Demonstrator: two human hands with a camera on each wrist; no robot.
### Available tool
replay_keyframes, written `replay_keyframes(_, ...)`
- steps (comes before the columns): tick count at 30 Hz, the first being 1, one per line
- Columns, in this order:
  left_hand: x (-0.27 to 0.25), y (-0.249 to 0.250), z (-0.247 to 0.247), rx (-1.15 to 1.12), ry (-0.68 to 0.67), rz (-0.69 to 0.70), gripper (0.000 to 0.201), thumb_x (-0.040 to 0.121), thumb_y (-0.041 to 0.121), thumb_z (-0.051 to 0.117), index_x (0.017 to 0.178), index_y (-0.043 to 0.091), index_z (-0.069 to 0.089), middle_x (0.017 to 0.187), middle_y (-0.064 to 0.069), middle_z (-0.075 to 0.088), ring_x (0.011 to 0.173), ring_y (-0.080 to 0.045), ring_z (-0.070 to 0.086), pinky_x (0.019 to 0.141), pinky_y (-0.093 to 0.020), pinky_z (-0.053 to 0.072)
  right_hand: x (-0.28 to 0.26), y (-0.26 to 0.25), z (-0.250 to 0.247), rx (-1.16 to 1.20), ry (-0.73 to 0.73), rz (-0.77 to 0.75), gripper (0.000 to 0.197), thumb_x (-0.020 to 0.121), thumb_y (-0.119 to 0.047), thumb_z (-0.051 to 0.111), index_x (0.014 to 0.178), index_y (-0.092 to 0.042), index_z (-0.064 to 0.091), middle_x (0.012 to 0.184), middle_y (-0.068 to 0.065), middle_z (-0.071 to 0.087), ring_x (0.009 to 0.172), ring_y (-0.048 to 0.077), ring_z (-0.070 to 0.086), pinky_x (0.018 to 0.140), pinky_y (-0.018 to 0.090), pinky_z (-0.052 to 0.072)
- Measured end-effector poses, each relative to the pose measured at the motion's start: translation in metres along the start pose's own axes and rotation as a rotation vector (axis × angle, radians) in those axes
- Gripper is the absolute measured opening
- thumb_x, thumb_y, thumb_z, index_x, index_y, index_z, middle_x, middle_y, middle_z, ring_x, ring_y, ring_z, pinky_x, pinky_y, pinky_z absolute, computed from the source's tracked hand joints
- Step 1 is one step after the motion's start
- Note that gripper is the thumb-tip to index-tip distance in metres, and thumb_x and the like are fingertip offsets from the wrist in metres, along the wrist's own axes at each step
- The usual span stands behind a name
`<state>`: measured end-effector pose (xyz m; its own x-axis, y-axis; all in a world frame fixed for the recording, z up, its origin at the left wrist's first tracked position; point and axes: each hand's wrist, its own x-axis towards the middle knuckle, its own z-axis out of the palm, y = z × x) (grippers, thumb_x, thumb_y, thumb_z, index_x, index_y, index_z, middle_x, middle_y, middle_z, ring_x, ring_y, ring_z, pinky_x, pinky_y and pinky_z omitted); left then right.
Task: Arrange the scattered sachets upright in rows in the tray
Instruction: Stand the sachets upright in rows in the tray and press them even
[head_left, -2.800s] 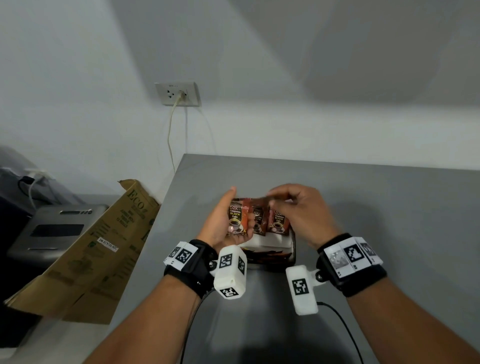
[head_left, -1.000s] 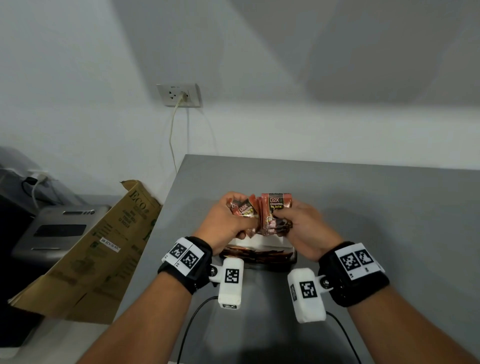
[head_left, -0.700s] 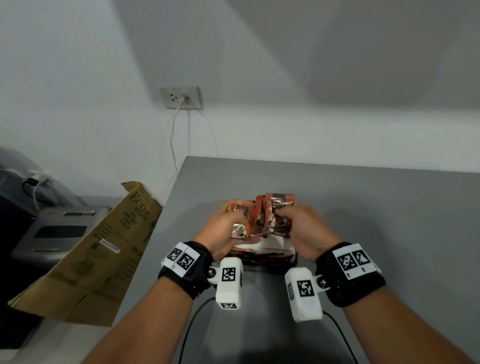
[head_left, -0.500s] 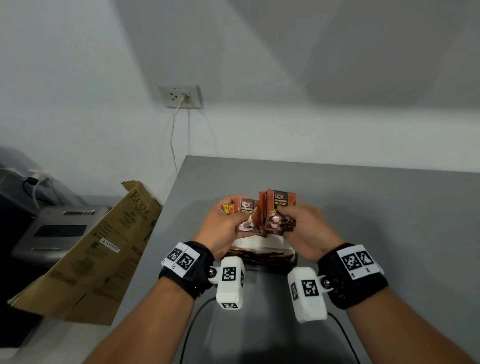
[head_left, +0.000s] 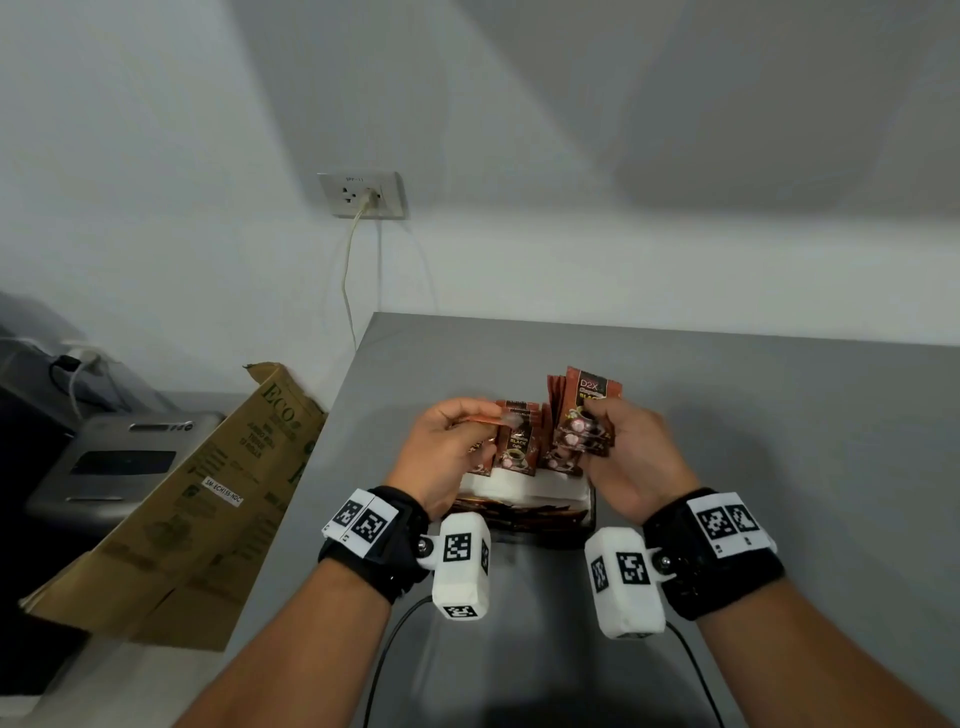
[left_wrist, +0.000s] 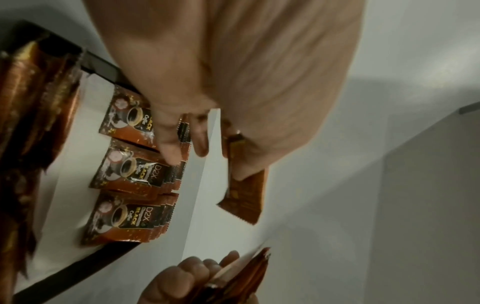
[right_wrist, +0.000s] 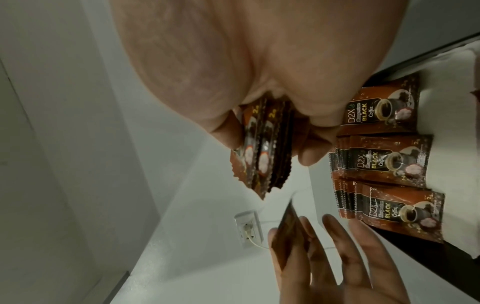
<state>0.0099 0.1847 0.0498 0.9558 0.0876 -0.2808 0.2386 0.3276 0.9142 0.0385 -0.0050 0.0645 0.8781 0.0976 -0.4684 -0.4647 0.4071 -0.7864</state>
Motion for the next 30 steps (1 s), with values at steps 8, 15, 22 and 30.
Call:
replay_keyframes(8,0.002,0.001,0.001,-0.104,0.008,0.039,0.005,0.082,-0.002,0.059,0.083,-0.002,0.064,0.108,-0.027,0.062,0.092,-0.029,0.064,0.066,-0.030,0.057,-0.004,0.000,-0.002,-0.002,-0.050,0.005,0.033,0.092,-0.007,0.044,0.116,0.009,0.061,0.106,0.026,0.064,0.089,0.032,0.059,0.065,0.039,0.045)
replay_keyframes(15,0.011,-0.002,-0.005,0.031,0.086,0.060,0.066,0.058,-0.005,0.081,0.114,0.016,0.054,0.107,-0.029,0.068,0.078,-0.041,0.066,0.067,-0.049,0.054,-0.002,-0.003,-0.004,-0.082,-0.157,-0.039,0.031,0.091,0.005,0.048,0.119,0.013,0.060,0.104,0.027,0.068,0.085,0.031,0.068,0.074,0.041,0.056)
replay_keyframes(22,0.009,-0.004,0.003,0.040,0.127,0.043,0.019,0.084,-0.011,0.067,0.087,0.007,0.060,0.088,-0.021,0.066,0.069,-0.029,0.063,0.065,-0.039,0.053,-0.002,0.000,-0.004,-0.120,-0.183,-0.086,0.035,0.091,0.008,0.050,0.124,0.006,0.060,0.118,0.028,0.068,0.101,0.038,0.065,0.086,0.047,0.055)
replay_keyframes(30,0.000,0.000,0.018,-0.430,-0.031,-0.187,0.023,0.093,0.006,0.041,0.100,0.001,0.063,0.095,-0.021,0.066,0.081,-0.031,0.065,0.072,-0.040,0.058,-0.008,0.009,0.010,-0.519,-0.170,-0.300,0.034,0.084,0.002,0.073,0.113,-0.014,0.064,0.099,0.007,0.076,0.090,0.022,0.073,0.077,0.035,0.059)
